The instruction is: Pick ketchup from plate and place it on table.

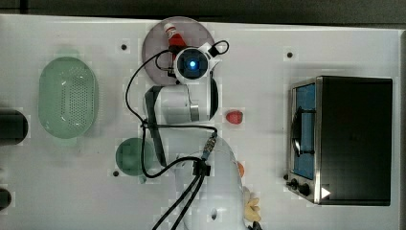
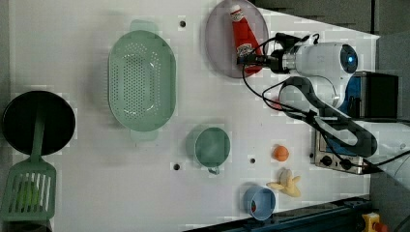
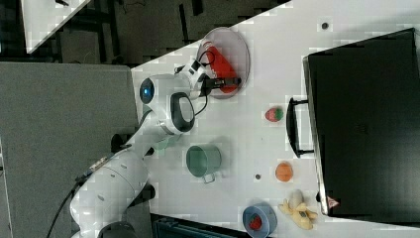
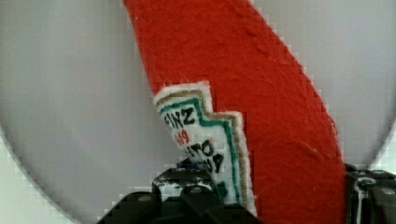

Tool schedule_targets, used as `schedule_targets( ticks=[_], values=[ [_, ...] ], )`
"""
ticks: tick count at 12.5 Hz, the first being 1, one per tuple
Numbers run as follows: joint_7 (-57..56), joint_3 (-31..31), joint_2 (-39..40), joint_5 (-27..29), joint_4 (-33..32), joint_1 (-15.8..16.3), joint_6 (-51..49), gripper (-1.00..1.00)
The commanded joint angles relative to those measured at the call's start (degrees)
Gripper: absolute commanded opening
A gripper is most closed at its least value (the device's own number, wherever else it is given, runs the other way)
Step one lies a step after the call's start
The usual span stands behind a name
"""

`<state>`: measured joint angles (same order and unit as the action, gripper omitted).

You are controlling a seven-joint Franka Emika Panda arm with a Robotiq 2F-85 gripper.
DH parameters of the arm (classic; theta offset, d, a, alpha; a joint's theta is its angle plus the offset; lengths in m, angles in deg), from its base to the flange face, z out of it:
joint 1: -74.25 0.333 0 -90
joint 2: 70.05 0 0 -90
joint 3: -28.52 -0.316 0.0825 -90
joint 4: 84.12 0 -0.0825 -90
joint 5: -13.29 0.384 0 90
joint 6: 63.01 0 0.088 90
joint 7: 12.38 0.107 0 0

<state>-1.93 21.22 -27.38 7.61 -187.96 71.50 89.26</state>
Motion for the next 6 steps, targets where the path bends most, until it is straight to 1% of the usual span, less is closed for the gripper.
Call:
schedule_targets(
  ticks=[1, 6],
  values=[
    [0.8, -0.6, -7.3, 0.0, 1.9, -0.5, -2.0, 0.3],
    [1.4, -0.4, -22.3, 3.4, 1.2, -1.3, -21.6, 0.3]
  ],
)
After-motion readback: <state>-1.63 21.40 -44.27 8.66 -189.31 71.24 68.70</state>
